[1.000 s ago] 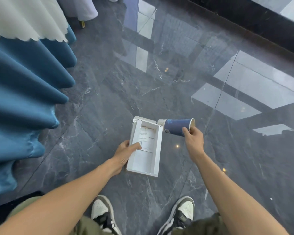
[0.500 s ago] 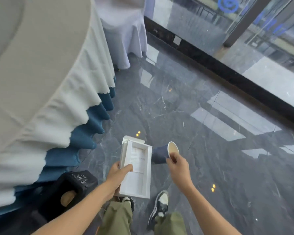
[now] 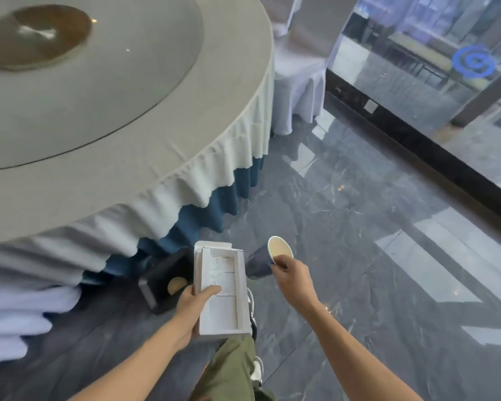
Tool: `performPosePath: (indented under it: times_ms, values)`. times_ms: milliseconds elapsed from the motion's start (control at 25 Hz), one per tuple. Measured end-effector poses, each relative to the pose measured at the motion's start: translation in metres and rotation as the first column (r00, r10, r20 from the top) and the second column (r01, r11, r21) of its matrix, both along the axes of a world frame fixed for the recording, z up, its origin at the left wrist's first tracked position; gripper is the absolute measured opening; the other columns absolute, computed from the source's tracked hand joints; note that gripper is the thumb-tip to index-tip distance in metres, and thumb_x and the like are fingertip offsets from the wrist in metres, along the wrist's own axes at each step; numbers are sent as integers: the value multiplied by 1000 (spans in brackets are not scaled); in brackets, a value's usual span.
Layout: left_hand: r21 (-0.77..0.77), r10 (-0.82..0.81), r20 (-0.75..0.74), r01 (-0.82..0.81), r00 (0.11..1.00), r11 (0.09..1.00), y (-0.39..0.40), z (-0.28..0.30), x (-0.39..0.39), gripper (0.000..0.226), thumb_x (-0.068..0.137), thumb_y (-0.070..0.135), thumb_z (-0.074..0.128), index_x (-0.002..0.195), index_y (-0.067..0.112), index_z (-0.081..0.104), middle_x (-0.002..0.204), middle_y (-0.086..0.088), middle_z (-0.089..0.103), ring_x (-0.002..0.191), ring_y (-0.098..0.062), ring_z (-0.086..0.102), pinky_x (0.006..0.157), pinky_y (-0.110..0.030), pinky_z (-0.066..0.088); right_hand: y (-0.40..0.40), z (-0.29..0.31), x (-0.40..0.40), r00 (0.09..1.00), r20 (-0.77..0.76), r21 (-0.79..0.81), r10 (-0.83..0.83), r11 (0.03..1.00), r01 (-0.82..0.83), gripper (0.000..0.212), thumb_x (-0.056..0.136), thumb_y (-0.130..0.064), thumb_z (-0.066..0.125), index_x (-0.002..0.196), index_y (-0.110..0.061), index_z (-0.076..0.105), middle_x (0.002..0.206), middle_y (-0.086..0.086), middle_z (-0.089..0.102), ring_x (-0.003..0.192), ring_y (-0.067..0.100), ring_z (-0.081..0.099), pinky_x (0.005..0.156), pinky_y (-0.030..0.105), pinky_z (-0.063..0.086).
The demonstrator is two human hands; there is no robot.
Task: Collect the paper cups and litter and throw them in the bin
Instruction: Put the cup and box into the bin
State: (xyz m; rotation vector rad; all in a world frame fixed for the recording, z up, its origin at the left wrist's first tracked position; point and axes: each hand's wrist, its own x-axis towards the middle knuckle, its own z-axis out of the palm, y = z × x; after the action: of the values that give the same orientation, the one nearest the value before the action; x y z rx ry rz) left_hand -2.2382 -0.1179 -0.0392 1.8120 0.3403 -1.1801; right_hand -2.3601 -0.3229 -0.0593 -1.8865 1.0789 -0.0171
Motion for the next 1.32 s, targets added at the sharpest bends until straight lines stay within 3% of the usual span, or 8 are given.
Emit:
performPosePath:
  times_ms: [120, 240, 360, 560, 720, 880, 1000, 1320]
  values:
    - [28, 126, -33, -125, 991, 992, 75, -6, -14, 45, 93, 27, 76, 130, 10, 56, 111, -13, 73, 95, -27, 71, 64, -34, 52, 51, -1, 7, 997, -53, -10, 53, 999, -53, 11, 93, -20, 62, 82, -17, 63, 65, -8, 56, 61, 15, 50, 51, 26, 36]
    - [73, 290, -40, -287, 956, 955, 139, -13, -20, 52, 88, 32, 79, 130, 8, 58, 112, -19, 74, 99, -36, 72, 68, -38, 54, 98, -18, 18, 987, -87, -26, 136, 990, -139, 15, 91, -16, 64, 96, -11, 77, 97, 2, 67, 93, 25, 60, 75, 32, 47]
    - [104, 417, -48, -411, 908, 906, 194, -22, -16, 47, 88, 30, 79, 125, 7, 61, 110, -21, 73, 99, -38, 70, 67, -38, 52, 138, -33, 38, 958, -177, -122, 227, 960, -250, 21, 94, -16, 64, 107, -15, 80, 114, 6, 60, 114, 26, 47, 85, 28, 41]
    - [109, 522, -102, -512, 847, 852, 267, -51, 10, 53, 78, 36, 85, 121, 11, 66, 108, -19, 76, 99, -39, 72, 78, -44, 58, 189, -66, 101, 864, -337, -134, 374, 889, -437, 24, 96, -23, 58, 110, -20, 77, 113, 6, 67, 104, 29, 61, 82, 37, 53]
    - [108, 494, -164, -483, 854, 869, 311, -84, 51, 69, 60, 46, 84, 121, 18, 67, 108, -13, 79, 101, -35, 74, 87, -50, 61, 227, -100, 163, 832, -428, -153, 353, 879, -452, 23, 98, -27, 52, 105, -18, 72, 107, 5, 69, 93, 29, 64, 70, 33, 46]
    - [71, 407, -182, -400, 895, 914, 336, -121, 97, 61, 72, 37, 88, 126, 20, 65, 110, -7, 80, 102, -29, 75, 77, -40, 59, 251, -155, 224, 831, -461, -206, 313, 873, -443, 24, 100, -27, 50, 101, -12, 68, 98, 12, 73, 87, 36, 67, 69, 37, 51]
    - [63, 370, -192, -364, 909, 929, 344, -158, 122, 44, 87, 27, 81, 126, 20, 62, 112, -7, 77, 102, -27, 73, 73, -34, 55, 263, -204, 253, 798, -523, -252, 298, 841, -479, 23, 101, -22, 45, 100, -7, 63, 96, 15, 73, 80, 37, 61, 64, 36, 41]
    - [81, 389, -201, -381, 899, 921, 321, -233, 152, 35, 88, 26, 79, 119, 22, 63, 110, -9, 77, 102, -29, 73, 73, -36, 55, 272, -313, 274, 676, -652, -228, 343, 762, -606, 19, 99, -16, 47, 109, -9, 62, 96, 12, 75, 86, 35, 69, 64, 34, 40]
